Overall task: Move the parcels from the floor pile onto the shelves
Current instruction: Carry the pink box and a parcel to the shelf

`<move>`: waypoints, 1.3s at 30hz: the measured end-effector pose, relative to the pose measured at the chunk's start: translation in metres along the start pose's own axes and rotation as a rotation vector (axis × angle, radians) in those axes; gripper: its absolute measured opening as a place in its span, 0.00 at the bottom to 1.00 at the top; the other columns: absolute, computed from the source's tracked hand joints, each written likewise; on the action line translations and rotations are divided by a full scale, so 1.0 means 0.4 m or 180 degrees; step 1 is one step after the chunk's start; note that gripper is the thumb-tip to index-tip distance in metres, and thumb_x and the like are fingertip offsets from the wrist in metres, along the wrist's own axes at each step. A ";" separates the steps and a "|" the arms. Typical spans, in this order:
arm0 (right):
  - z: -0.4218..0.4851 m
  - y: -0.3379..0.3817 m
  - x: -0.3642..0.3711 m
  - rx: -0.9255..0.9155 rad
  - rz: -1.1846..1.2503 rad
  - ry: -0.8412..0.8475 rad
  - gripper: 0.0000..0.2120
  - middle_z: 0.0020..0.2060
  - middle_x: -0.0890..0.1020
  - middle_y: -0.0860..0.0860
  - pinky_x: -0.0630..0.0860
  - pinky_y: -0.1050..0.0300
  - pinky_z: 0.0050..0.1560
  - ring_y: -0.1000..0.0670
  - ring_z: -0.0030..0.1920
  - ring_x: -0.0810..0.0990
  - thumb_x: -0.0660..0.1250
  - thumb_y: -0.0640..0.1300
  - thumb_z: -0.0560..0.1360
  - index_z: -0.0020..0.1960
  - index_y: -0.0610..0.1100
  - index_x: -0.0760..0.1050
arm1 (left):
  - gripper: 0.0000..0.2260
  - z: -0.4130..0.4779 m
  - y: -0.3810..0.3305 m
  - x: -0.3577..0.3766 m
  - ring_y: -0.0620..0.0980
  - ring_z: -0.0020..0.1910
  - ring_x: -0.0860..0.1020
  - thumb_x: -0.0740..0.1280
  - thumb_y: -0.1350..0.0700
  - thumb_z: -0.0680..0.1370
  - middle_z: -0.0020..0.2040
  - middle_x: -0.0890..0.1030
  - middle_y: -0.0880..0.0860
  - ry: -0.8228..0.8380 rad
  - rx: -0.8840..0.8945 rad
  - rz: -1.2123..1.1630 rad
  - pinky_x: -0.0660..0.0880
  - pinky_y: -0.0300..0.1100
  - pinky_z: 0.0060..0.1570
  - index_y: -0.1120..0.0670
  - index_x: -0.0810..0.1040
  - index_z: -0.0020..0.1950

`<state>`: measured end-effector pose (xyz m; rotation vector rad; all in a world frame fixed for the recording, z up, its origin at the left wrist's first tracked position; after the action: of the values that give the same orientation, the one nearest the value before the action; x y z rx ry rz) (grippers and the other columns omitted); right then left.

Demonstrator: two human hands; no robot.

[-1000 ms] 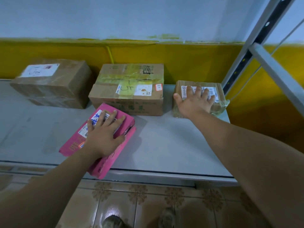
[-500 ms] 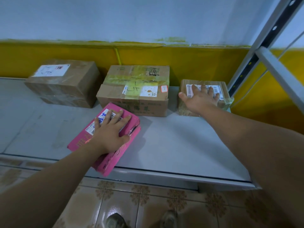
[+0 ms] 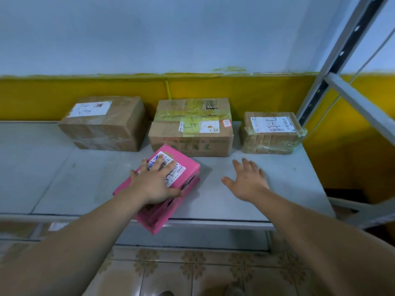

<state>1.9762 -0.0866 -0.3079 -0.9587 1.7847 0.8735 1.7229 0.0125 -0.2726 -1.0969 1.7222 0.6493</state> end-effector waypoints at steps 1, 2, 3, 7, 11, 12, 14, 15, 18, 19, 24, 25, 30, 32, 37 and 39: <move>-0.013 0.020 0.019 0.0002 0.0008 0.0088 0.37 0.80 0.48 0.46 0.49 0.41 0.77 0.42 0.79 0.47 0.53 0.67 0.78 0.80 0.51 0.48 | 0.44 -0.003 0.016 -0.003 0.60 0.77 0.39 0.64 0.29 0.69 0.79 0.37 0.45 0.0048 0.0083 0.0046 0.46 0.68 0.71 0.34 0.42 0.76; -0.024 0.043 0.039 -0.0015 0.0001 0.0178 0.37 0.80 0.48 0.46 0.49 0.41 0.77 0.42 0.79 0.46 0.53 0.67 0.78 0.80 0.51 0.48 | 0.44 -0.007 0.037 -0.004 0.60 0.77 0.38 0.65 0.30 0.69 0.79 0.37 0.45 0.0091 0.0148 0.0078 0.45 0.67 0.71 0.34 0.42 0.76; -0.035 0.068 0.059 -0.0048 -0.0026 0.0258 0.37 0.80 0.47 0.46 0.49 0.41 0.77 0.42 0.79 0.46 0.52 0.67 0.78 0.80 0.51 0.48 | 0.43 -0.013 0.064 -0.005 0.59 0.77 0.37 0.65 0.31 0.69 0.79 0.36 0.44 0.0129 0.0190 0.0087 0.44 0.67 0.71 0.33 0.42 0.76; -0.069 0.185 0.136 -0.0115 -0.0159 0.0369 0.38 0.80 0.40 0.44 0.40 0.38 0.76 0.40 0.79 0.38 0.49 0.68 0.78 0.81 0.52 0.44 | 0.41 -0.043 0.207 -0.016 0.56 0.77 0.36 0.67 0.40 0.72 0.78 0.36 0.40 0.0266 0.0185 0.0020 0.45 0.64 0.72 0.32 0.43 0.76; -0.080 0.310 0.188 -0.0215 -0.0303 0.0355 0.38 0.79 0.35 0.43 0.35 0.36 0.75 0.39 0.77 0.33 0.44 0.69 0.79 0.80 0.50 0.38 | 0.37 -0.064 0.367 -0.013 0.54 0.77 0.36 0.65 0.48 0.76 0.78 0.36 0.41 0.0240 0.0106 0.0055 0.43 0.64 0.73 0.32 0.43 0.76; -0.081 0.342 0.197 -0.0247 -0.0321 0.0352 0.38 0.78 0.35 0.43 0.34 0.35 0.74 0.39 0.77 0.32 0.43 0.69 0.79 0.80 0.50 0.37 | 0.37 -0.068 0.400 -0.009 0.54 0.77 0.36 0.64 0.50 0.77 0.78 0.36 0.42 0.0199 0.0091 0.0067 0.42 0.64 0.73 0.32 0.43 0.76; -0.082 0.407 0.212 -0.0316 -0.0330 0.0363 0.38 0.78 0.34 0.43 0.34 0.35 0.74 0.39 0.77 0.32 0.43 0.69 0.79 0.80 0.49 0.37 | 0.36 -0.080 0.448 -0.001 0.54 0.78 0.37 0.62 0.52 0.77 0.79 0.37 0.44 0.0097 0.0086 0.0058 0.41 0.63 0.73 0.33 0.44 0.76; -0.082 0.436 0.219 -0.0352 -0.0336 0.0371 0.38 0.78 0.35 0.43 0.35 0.35 0.74 0.39 0.77 0.32 0.43 0.69 0.79 0.80 0.49 0.37 | 0.35 -0.086 0.463 0.004 0.54 0.78 0.37 0.61 0.53 0.77 0.79 0.37 0.44 0.0056 0.0110 0.0053 0.41 0.63 0.73 0.34 0.44 0.77; -0.081 0.505 0.230 -0.0454 -0.0345 0.0395 0.38 0.79 0.35 0.44 0.36 0.35 0.75 0.39 0.77 0.32 0.44 0.68 0.79 0.81 0.50 0.38 | 0.34 -0.100 0.486 0.017 0.53 0.77 0.35 0.59 0.54 0.79 0.79 0.36 0.45 0.0007 0.0181 0.0010 0.38 0.62 0.74 0.35 0.43 0.77; -0.082 0.520 0.231 -0.0471 -0.0356 0.0420 0.37 0.79 0.35 0.44 0.36 0.35 0.75 0.39 0.77 0.32 0.44 0.68 0.79 0.81 0.50 0.38 | 0.34 -0.101 0.491 0.020 0.53 0.77 0.35 0.58 0.54 0.79 0.78 0.35 0.45 -0.0004 0.0201 0.0002 0.37 0.61 0.73 0.36 0.42 0.77; -0.063 0.572 0.223 -0.0574 -0.0489 0.0464 0.37 0.79 0.35 0.44 0.35 0.36 0.75 0.39 0.77 0.32 0.44 0.67 0.79 0.81 0.50 0.38 | 0.33 -0.114 0.526 0.022 0.51 0.77 0.34 0.58 0.56 0.80 0.79 0.36 0.45 -0.0098 0.0233 0.0006 0.37 0.63 0.73 0.36 0.43 0.77; -0.054 0.590 0.221 -0.0620 -0.0503 0.0469 0.37 0.79 0.35 0.44 0.35 0.35 0.75 0.39 0.77 0.33 0.44 0.67 0.79 0.81 0.51 0.38 | 0.33 -0.117 0.539 0.019 0.51 0.77 0.35 0.57 0.58 0.80 0.79 0.37 0.45 -0.0096 0.0182 -0.0011 0.38 0.64 0.73 0.36 0.43 0.77; -0.035 0.690 0.238 -0.0641 -0.0488 0.0474 0.37 0.78 0.35 0.43 0.35 0.32 0.73 0.36 0.76 0.31 0.43 0.68 0.79 0.80 0.50 0.37 | 0.31 -0.128 0.618 0.021 0.50 0.77 0.36 0.56 0.41 0.78 0.79 0.40 0.45 -0.0014 0.0156 -0.0035 0.38 0.64 0.73 0.36 0.44 0.77; -0.033 0.712 0.247 -0.0587 -0.0480 0.0456 0.38 0.78 0.35 0.42 0.34 0.32 0.72 0.36 0.76 0.31 0.43 0.69 0.79 0.80 0.50 0.37 | 0.42 -0.121 0.640 0.012 0.49 0.78 0.37 0.45 0.22 0.67 0.80 0.41 0.45 -0.0103 0.0187 -0.0125 0.37 0.62 0.73 0.38 0.47 0.78; -0.030 0.727 0.263 -0.0416 -0.0489 0.0340 0.37 0.78 0.34 0.45 0.32 0.33 0.73 0.37 0.76 0.30 0.41 0.69 0.78 0.80 0.53 0.35 | 0.50 -0.064 0.694 0.017 0.52 0.77 0.34 0.39 0.19 0.58 0.79 0.37 0.46 -0.0194 0.0100 0.0106 0.36 0.64 0.72 0.37 0.40 0.77; -0.033 0.728 0.265 -0.0338 -0.0447 0.0270 0.37 0.79 0.35 0.46 0.33 0.35 0.74 0.39 0.77 0.30 0.42 0.69 0.78 0.80 0.55 0.36 | 0.47 -0.043 0.709 0.015 0.53 0.77 0.33 0.40 0.21 0.59 0.79 0.35 0.46 -0.0196 0.0212 0.0223 0.36 0.64 0.71 0.36 0.37 0.76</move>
<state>1.6841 0.0074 -0.3546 -1.1907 1.7321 0.8562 1.4625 0.1251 -0.2867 -0.9647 1.7233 0.6577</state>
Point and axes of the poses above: each hand's wrist, its own z-axis towards the middle knuckle, its own x-axis out of the palm, y = z × x, the point moved 2 cm from there along z, towards the middle knuckle
